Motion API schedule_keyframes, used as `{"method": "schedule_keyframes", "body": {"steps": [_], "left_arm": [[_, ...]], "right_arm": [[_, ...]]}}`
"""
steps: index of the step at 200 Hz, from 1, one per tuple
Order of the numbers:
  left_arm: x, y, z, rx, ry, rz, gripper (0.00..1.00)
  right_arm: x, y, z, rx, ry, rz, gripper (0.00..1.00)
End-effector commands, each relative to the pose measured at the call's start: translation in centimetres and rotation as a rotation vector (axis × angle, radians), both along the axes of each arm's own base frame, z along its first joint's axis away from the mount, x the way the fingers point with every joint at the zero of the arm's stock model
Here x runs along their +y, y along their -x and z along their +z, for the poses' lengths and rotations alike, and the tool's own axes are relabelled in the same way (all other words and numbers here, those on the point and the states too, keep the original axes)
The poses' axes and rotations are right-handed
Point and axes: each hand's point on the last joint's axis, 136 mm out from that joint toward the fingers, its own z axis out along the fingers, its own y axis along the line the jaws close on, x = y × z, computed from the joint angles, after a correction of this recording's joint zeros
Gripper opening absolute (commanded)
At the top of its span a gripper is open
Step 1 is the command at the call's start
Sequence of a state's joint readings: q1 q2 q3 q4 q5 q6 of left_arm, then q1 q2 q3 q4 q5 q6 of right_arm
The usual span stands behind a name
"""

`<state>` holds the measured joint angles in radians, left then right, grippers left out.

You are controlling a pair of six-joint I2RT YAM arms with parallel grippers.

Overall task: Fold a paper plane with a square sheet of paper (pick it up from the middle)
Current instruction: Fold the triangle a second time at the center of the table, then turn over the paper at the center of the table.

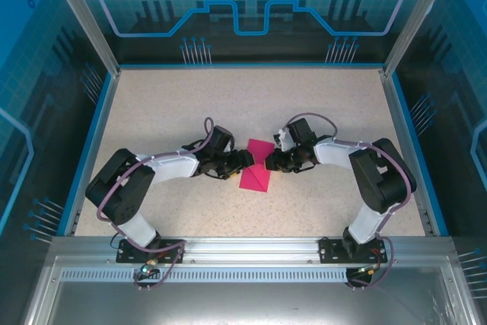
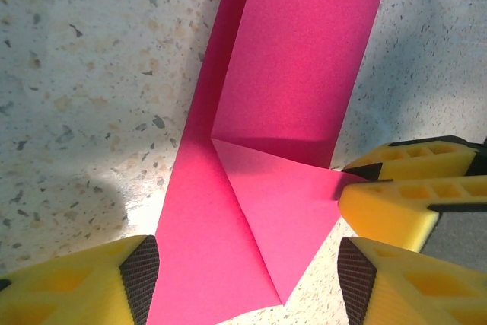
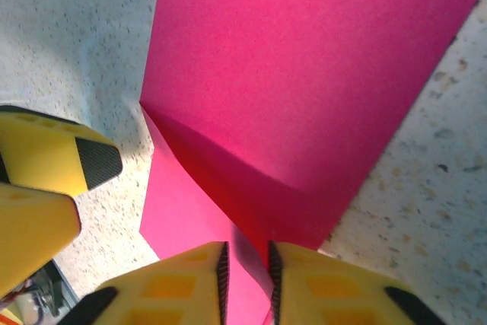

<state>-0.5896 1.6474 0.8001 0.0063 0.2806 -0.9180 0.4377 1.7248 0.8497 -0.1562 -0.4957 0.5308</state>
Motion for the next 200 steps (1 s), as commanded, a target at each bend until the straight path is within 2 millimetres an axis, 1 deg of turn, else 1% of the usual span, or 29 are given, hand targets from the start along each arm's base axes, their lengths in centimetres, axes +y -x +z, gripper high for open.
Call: {"method": "schedule_keyframes", "body": {"steps": [1,12,45,95,149,168,178,200], "left_arm": [[-0.8,0.5,0.2,0.009,0.047,-0.03,0.66],[-1.3,0.4,0.3,0.006,0.075,-0.047,0.66],[-2.3,0.5,0.5,0.002,0.131,-0.084,0.62],[-3.5,0.4,0.2,0.007,0.187,-0.127,0.57],[-4.5,-0.2,0.0,0.016,0.221,-0.137,0.44],[-4.6,-0.4,-0.1,0.017,0.226,-0.131,0.4],[-4.7,-0.5,-0.3,0.018,0.229,-0.127,0.37],[-4.8,-0.7,-0.3,0.012,0.238,-0.126,0.32]], "right_arm": [[0.3,-0.8,0.4,-0.01,-0.025,0.006,0.15],[0.0,-0.9,0.3,-0.009,-0.02,-0.005,0.11],[-0.8,-1.1,0.1,-0.008,-0.012,-0.037,0.08],[-1.1,-1.0,0.0,-0.002,-0.016,-0.045,0.08],[-1.3,-0.8,0.1,-0.003,-0.015,-0.044,0.1],[-1.3,-0.7,0.2,-0.003,-0.019,-0.045,0.11],[-1.4,-0.7,0.3,-0.006,-0.024,-0.051,0.14],[-1.8,-0.8,1.2,-0.027,-0.031,-0.075,0.28]]}}
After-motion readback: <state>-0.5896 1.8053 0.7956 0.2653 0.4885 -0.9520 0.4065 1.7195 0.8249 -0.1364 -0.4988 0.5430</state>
